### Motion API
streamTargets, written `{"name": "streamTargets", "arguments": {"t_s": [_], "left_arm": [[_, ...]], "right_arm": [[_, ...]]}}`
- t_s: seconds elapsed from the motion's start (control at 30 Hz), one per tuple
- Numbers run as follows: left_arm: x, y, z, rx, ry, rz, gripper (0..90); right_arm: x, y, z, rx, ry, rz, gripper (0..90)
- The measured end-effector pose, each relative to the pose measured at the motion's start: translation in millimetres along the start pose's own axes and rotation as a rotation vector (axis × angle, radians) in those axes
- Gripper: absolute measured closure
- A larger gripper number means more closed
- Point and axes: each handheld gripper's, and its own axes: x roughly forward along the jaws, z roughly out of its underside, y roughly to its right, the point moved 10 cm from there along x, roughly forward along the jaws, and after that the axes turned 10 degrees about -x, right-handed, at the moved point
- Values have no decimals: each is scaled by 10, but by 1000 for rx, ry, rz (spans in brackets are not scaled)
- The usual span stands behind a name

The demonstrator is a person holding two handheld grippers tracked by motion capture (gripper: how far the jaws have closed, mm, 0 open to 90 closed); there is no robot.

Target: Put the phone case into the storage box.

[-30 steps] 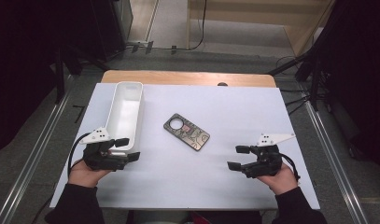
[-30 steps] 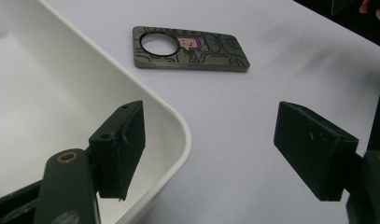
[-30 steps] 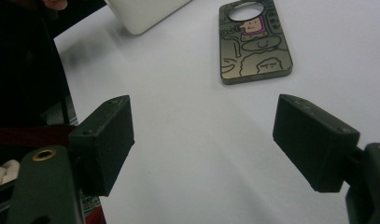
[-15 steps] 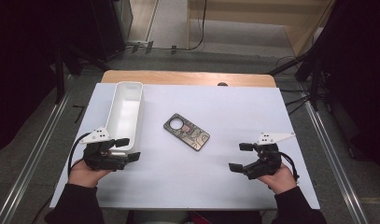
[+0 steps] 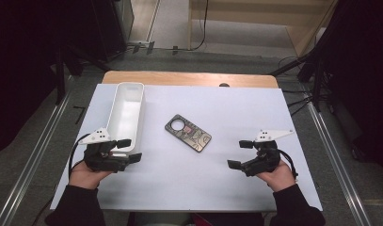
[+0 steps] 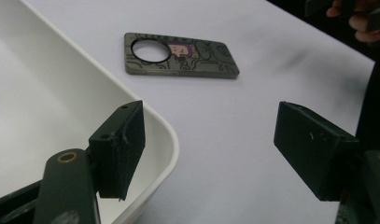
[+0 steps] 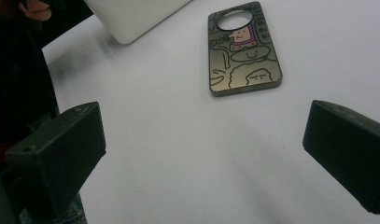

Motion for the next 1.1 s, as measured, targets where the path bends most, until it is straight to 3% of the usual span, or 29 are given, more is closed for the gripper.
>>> {"name": "streamTargets", "arguments": {"t_s": [0.07, 0.23, 1.1], "left_arm": [[-14, 8, -9, 23, -2, -12, 246], [-26, 24, -19, 14, 3, 5, 246], [-3, 2, 3, 14, -10, -18, 245]], "right_arm": [[19, 9, -15, 1, -2, 3, 0], [49, 33, -54, -9, -8, 10, 0], [210, 117, -276, -17, -12, 22, 0]]}}
